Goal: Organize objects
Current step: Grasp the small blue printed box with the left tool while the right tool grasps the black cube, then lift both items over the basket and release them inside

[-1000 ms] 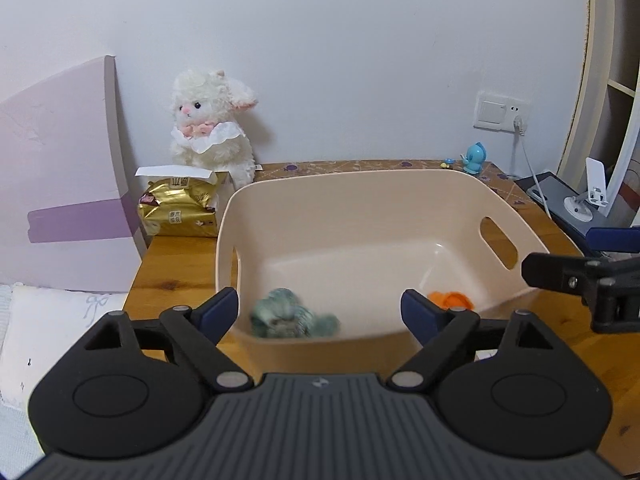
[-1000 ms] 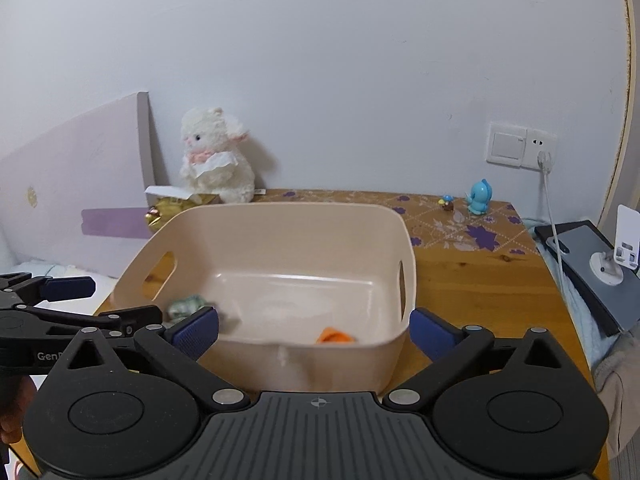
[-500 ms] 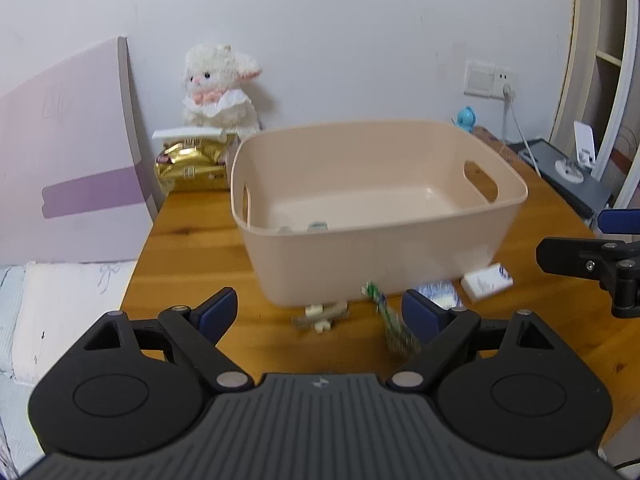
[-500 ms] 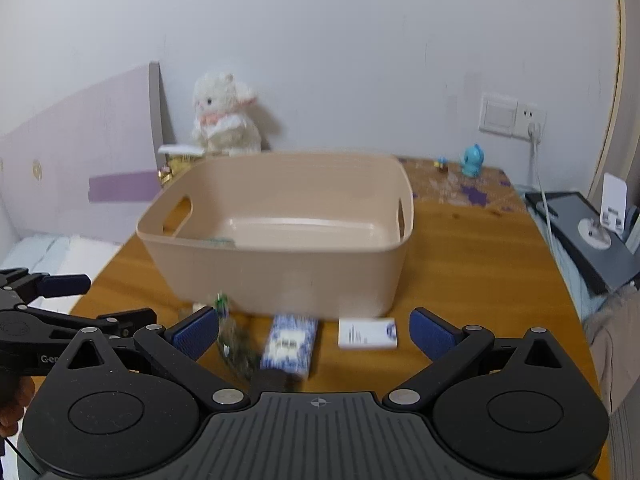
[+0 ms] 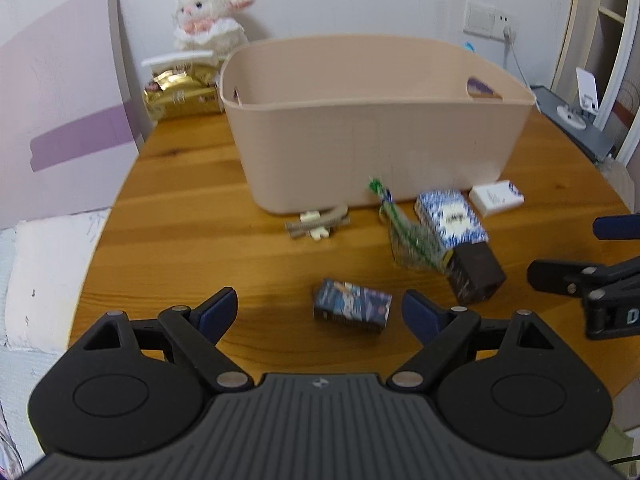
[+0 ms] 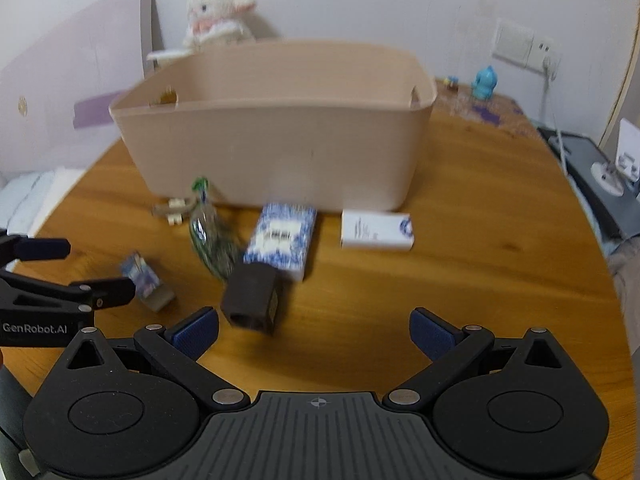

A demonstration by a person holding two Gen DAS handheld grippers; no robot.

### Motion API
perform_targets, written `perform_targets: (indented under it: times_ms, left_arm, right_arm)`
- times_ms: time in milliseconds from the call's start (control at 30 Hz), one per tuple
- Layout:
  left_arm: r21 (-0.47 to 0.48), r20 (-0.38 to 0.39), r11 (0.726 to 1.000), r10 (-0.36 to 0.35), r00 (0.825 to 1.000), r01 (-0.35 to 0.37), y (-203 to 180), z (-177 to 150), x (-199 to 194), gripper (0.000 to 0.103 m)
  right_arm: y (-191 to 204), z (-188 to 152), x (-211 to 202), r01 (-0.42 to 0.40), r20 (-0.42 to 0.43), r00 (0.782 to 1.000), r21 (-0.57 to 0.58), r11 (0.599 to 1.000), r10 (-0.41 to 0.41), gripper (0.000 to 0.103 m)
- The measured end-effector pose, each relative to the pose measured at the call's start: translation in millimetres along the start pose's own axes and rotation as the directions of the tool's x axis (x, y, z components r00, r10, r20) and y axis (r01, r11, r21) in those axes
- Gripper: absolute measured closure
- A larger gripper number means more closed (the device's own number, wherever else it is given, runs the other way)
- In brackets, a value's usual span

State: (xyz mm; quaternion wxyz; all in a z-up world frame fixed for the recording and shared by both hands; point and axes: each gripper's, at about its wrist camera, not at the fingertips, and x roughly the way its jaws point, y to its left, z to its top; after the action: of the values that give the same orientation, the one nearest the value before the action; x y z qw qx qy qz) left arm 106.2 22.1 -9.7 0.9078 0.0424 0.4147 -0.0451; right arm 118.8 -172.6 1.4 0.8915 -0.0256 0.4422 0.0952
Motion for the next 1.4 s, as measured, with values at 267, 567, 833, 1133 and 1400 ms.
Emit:
perform_targets:
  times_ms: [267,567,833,1133,1400]
  left_arm:
    - [0.007,-0.069,0.999,-0.036,0.997,0.037,0,-5,33,0.013]
    - [0.002,-0.098,0.999,-0.047,0.994,0.048,9,-1,57,0.014]
    - [0.037,-0.065,0.996,-0.077,0.995,0.079,7,3,54,0.046]
    - [0.023,-0.057,0.997,-0.075,0.996,0.076,4,-2,48,0.051]
    - [0.026,0.002,0.998,-0.06,0.998,0.06,4,-3,14,0.051]
  right_arm:
    - [11,-5,37,-0.003,-0.062,0.998,-0.022,1.0,0.002,0.0]
    - [18,-1,53,-0.032,-0.033,0.999,-0.027,0.999,0.031,0.007]
    - [35,-1,46,-0.037,0.004,0.999,-0.095,0.995,0.037,0.052]
    - [38,-13,25,-0.05,0.018,0.998,-0.105,0.993,0.052,0.074]
    - [26,-9,-14,-0.021,0.104,0.994,-0.101,0.995,0.031,0.074]
